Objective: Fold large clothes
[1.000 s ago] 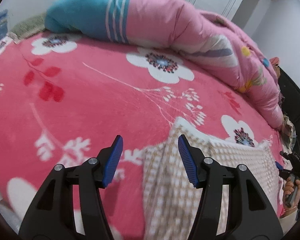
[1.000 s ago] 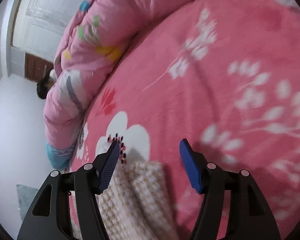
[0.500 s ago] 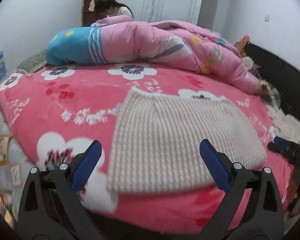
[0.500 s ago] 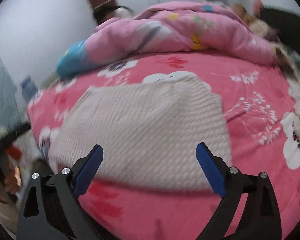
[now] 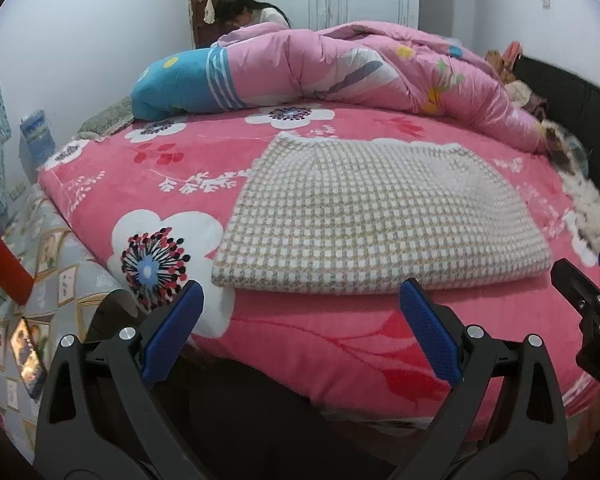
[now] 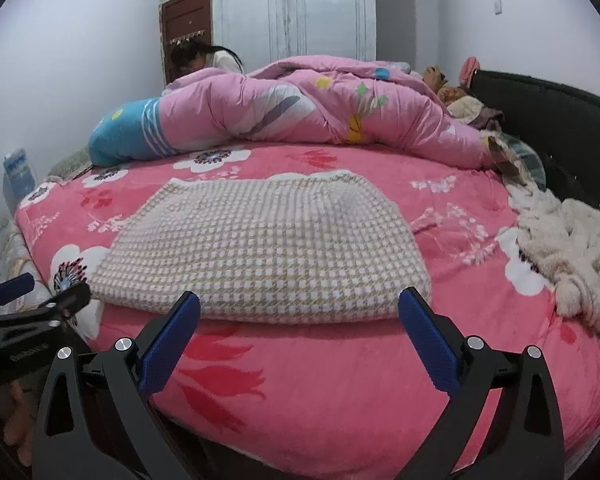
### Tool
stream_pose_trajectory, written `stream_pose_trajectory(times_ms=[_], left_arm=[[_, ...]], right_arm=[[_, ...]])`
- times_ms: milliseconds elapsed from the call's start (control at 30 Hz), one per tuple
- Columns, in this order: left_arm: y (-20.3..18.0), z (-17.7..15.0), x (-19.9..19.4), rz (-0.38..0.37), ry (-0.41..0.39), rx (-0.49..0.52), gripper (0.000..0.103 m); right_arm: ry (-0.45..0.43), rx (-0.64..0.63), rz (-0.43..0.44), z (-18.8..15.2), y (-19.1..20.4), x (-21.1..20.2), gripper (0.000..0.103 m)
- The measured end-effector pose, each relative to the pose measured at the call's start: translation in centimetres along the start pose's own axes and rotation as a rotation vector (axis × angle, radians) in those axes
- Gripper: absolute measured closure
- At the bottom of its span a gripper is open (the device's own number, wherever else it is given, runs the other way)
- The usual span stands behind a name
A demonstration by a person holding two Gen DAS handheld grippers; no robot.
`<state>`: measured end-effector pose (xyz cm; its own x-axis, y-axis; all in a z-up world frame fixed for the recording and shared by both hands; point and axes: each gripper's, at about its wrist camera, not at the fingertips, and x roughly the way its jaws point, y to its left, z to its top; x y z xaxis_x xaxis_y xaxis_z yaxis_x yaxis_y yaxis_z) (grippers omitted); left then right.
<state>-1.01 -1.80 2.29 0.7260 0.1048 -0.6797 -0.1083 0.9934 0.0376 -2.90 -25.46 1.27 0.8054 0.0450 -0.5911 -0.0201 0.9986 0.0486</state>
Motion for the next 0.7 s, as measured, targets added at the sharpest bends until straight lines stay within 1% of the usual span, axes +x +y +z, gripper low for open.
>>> stream_pose_trajectory(times_ms=[133, 333, 500, 700], left_arm=[[-0.9, -0.5, 1.1, -0.024, 0.068, 0.019, 0.008], [-1.2, -1.2, 2.6, -0.033, 0.129, -0.003, 0.008], [-1.5, -1.4, 3.3, -0.033, 0.155, -0.001, 0.008], [-1.9, -1.5, 3.3, -0.028, 0.159, 0.008, 0.008]], right_arm=[[0.062, 0.000, 0.007, -0.7, 0.4, 1.2, 0.007], [0.105, -0.037, -0.005, -1.2, 1.0, 2.5, 0.007], [0.145, -0.025, -0.002, -1.4, 1.1, 3.7, 0.007], [0.142, -0.029, -0.002, -1.1, 1.1, 3.8, 0.007]])
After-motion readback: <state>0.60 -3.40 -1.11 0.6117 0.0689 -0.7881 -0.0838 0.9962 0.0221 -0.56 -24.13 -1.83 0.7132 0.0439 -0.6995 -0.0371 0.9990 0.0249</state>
